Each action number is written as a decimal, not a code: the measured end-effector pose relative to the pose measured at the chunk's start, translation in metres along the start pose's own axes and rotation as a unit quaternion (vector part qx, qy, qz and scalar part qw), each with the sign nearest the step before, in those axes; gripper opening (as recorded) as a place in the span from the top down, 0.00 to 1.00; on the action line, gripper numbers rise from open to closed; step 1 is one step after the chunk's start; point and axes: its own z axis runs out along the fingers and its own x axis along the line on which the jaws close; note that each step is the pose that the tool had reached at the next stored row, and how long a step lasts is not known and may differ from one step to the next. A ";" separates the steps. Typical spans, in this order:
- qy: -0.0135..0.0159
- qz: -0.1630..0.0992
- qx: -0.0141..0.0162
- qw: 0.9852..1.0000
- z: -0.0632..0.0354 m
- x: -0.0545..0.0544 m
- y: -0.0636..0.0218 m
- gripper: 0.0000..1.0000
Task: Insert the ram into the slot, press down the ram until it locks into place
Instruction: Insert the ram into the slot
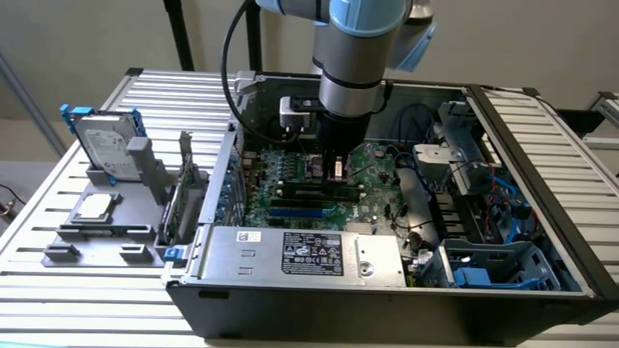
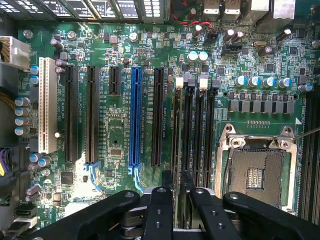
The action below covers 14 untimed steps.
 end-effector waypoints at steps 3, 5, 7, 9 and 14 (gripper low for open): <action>0.000 0.000 0.000 1.000 -0.0020 0.000 0.0001 0.79; 0.000 0.000 0.000 1.000 -0.0053 0.000 0.0002 0.79; 0.000 0.000 0.000 1.000 -0.0093 0.000 0.0004 0.79; 0.000 0.000 0.000 1.000 -0.0136 0.000 0.0005 0.79; 0.000 0.000 0.000 1.000 -0.0193 0.000 0.0020 0.79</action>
